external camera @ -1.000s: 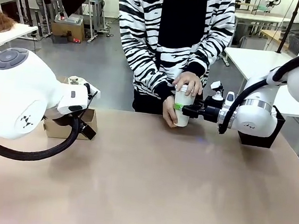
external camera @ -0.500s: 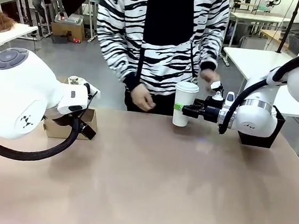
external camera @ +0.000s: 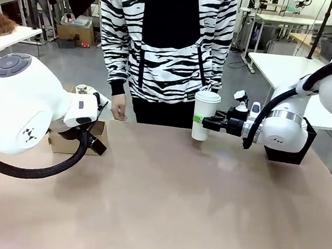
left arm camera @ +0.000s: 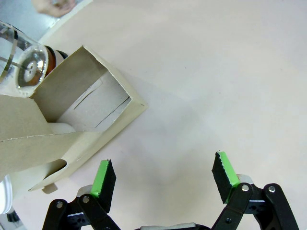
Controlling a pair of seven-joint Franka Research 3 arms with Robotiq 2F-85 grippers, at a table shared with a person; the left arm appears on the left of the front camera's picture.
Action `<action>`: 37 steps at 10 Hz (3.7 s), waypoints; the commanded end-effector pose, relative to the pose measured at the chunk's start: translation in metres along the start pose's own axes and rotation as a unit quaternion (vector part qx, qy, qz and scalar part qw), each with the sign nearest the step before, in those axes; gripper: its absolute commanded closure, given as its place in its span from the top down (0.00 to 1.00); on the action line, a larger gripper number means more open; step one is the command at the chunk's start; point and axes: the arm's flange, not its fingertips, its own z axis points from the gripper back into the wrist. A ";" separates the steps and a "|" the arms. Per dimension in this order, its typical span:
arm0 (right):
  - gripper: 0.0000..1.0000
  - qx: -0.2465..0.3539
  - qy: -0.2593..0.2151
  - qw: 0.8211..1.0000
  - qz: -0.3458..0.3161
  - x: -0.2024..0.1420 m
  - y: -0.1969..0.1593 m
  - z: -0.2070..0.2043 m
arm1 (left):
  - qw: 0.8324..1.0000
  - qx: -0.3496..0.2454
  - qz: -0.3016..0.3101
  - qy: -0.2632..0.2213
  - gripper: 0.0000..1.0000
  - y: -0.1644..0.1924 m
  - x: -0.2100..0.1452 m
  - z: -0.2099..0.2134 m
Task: Pour a drink into a cup and package it in a carrier.
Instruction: When a person places the Paper Cup Lid on the 600 ml Paper Cup , lift the 600 ml Paper Cup, then position the Cup Carrier in the center of the table.
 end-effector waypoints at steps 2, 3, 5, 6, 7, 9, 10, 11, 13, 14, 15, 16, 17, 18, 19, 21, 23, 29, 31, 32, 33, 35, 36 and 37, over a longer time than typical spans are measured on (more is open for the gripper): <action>0.80 -0.004 -0.001 1.000 0.000 0.004 0.001 -0.002 | 1.000 -0.001 0.000 -0.001 1.00 0.000 0.000 0.001; 0.80 -0.004 -0.001 1.000 0.000 0.004 0.001 -0.002 | 1.000 -0.001 0.000 -0.001 1.00 0.000 0.000 0.001; 0.80 -0.004 -0.001 1.000 0.000 0.004 0.001 -0.002 | 1.000 -0.001 0.000 -0.001 1.00 0.000 0.000 0.001; 0.80 -0.004 -0.001 1.000 0.000 0.004 0.001 -0.002 | 1.000 -0.001 0.000 -0.001 1.00 0.000 0.000 0.001; 0.81 0.000 0.000 1.000 0.000 0.000 0.000 0.000 | 1.000 -0.001 0.000 -0.001 1.00 0.000 0.000 0.001; 0.81 -0.005 0.007 1.000 0.006 0.042 0.013 0.003 | 1.000 -0.001 0.000 -0.001 1.00 0.000 0.000 0.001; 0.81 -0.005 0.010 1.000 0.011 0.072 0.027 0.012 | 1.000 -0.001 0.000 -0.001 1.00 0.000 0.000 0.001; 0.81 -0.006 0.007 1.000 0.022 0.100 0.041 0.017 | 1.000 -0.001 0.000 -0.001 1.00 0.000 0.000 0.001; 0.81 -0.005 0.002 1.000 0.025 0.161 0.075 0.034 | 1.000 -0.001 0.000 -0.001 1.00 0.000 0.000 0.001; 0.81 -0.002 0.001 1.000 0.025 0.191 0.099 0.049 | 1.000 -0.001 0.000 -0.001 1.00 0.000 0.000 0.001; 0.81 0.001 0.004 1.000 0.026 0.219 0.124 0.062 | 1.000 -0.001 0.000 -0.001 1.00 0.000 0.000 0.001; 0.81 0.007 0.004 1.000 0.029 0.247 0.150 0.076 | 1.000 -0.001 0.000 -0.001 1.00 0.000 0.000 0.001; 0.81 0.003 0.003 0.999 0.038 0.265 0.172 0.086 | 1.000 -0.001 0.000 -0.001 1.00 0.000 0.000 0.001; 0.81 -0.004 0.000 0.999 0.048 0.277 0.189 0.094 | 1.000 -0.001 0.000 -0.001 1.00 0.000 0.000 0.001; 0.81 -0.010 0.002 0.998 0.055 0.285 0.201 0.101 | 1.000 -0.001 0.000 -0.001 1.00 0.000 0.000 0.001; 0.81 0.004 -0.012 0.998 0.062 0.288 0.195 0.095 | 1.000 -0.001 0.000 -0.001 1.00 0.000 0.000 0.001; 0.81 0.004 -0.012 0.998 0.062 0.288 0.195 0.095 | 1.000 -0.001 0.000 -0.001 1.00 0.000 0.000 0.001; 0.81 0.004 -0.012 0.998 0.062 0.288 0.195 0.095 | 1.000 -0.001 0.000 -0.001 1.00 0.000 0.000 0.001; 0.81 0.004 -0.012 0.998 0.062 0.288 0.195 0.095 | 1.000 -0.001 0.000 -0.001 1.00 0.000 0.000 0.001; 0.81 0.004 -0.012 0.998 0.062 0.288 0.195 0.095 | 1.000 0.000 -0.001 0.000 1.00 0.000 0.000 0.000; 0.81 0.004 -0.012 0.998 0.062 0.288 0.195 0.095 | 1.000 -0.014 0.003 0.003 1.00 -0.001 0.006 0.013; 0.81 0.004 -0.012 0.998 0.062 0.288 0.195 0.095 | 0.999 -0.015 0.026 0.019 1.00 -0.002 0.020 0.037; 0.81 0.004 -0.012 0.998 0.062 0.288 0.195 0.095 | 0.999 -0.021 0.036 0.031 1.00 -0.005 0.031 0.057; 0.81 0.004 -0.012 0.998 0.062 0.288 0.195 0.095 | 0.997 -0.018 0.052 0.046 1.00 -0.005 0.043 0.078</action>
